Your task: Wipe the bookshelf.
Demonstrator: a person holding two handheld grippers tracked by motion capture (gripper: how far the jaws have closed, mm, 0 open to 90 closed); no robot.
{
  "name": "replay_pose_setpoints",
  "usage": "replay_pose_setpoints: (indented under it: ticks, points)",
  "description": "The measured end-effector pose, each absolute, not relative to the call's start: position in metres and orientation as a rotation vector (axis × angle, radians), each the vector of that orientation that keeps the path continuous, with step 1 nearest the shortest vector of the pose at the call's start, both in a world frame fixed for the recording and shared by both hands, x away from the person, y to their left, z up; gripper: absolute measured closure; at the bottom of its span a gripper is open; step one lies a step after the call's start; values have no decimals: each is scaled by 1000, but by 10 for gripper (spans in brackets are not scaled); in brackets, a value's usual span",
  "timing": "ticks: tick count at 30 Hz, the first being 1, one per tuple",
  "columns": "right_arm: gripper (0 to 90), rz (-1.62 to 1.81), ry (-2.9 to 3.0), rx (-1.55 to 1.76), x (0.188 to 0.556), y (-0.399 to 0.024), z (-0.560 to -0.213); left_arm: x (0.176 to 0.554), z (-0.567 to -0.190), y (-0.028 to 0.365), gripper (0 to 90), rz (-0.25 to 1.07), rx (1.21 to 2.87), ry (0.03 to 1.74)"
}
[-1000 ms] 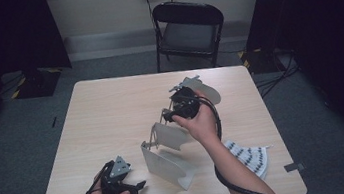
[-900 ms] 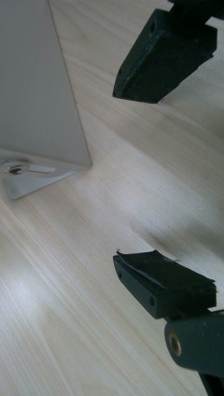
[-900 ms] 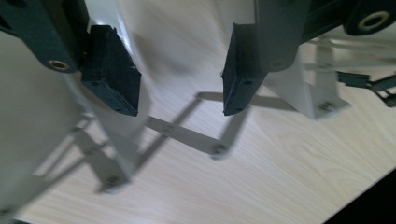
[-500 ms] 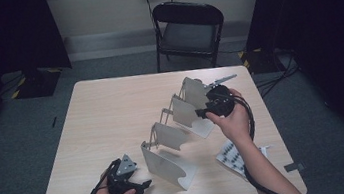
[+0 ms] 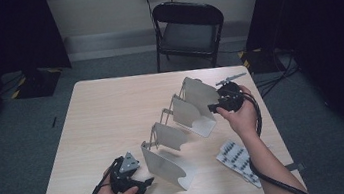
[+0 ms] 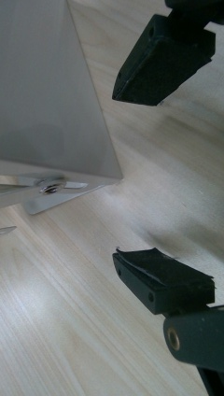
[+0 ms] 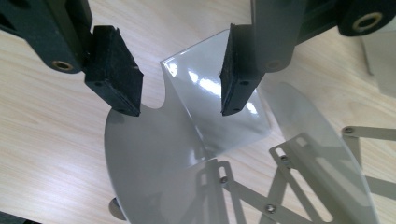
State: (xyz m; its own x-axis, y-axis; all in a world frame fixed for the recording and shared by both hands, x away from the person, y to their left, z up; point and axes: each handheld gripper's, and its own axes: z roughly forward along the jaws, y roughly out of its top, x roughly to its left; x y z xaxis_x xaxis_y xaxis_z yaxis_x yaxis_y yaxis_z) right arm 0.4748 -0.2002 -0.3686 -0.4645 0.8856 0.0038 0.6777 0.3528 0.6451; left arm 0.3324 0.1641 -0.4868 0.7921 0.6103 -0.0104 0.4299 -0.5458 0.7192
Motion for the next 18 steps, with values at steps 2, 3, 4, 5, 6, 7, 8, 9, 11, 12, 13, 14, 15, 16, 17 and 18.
replay_pose_setpoints:
  ticks: [2,3,4,5,6,7,8,9,11,12,13,14,15,16,17,18]
  points:
    - [475,851,2276,1390,476,-201,-368,333,-487,165,184,313,2237,765]
    - [479,849,2275,1395,475,-201,-367,333,-487,165,184,314,2241,765]
    - [482,835,2272,1389,475,-202,-367,333,-487,165,185,309,2241,767]
    - [478,824,2276,1389,474,-203,-368,334,-487,165,185,309,2246,765]
    - [478,823,2273,1383,473,-204,-368,334,-487,165,185,310,2244,766]
    - [478,825,2273,1387,471,-206,-369,334,-487,165,187,311,2245,763]
    - [478,816,2269,1393,470,-209,-371,334,-487,165,188,315,2241,766]
    - [478,814,2264,1398,469,-212,-371,334,-487,164,188,314,2241,767]
    - [477,817,2248,1405,469,-217,-372,334,-487,162,192,311,2241,764]
    - [475,810,2245,1405,470,-218,-372,335,-487,162,192,312,2241,759]
    - [478,805,2247,1408,472,-219,-372,335,-487,161,194,309,2239,756]
    - [482,813,2247,1402,474,-219,-373,336,-486,159,194,310,2241,753]
    - [482,819,2252,1385,476,-218,-373,336,-486,158,197,309,2241,751]
    - [483,817,2256,1364,478,-217,-372,337,-485,156,202,306,2241,747]
    - [488,815,2257,1352,481,-215,-372,337,-485,155,207,307,2240,745]
    - [501,816,2253,1351,482,-214,-372,337,-484,154,208,307,2233,744]
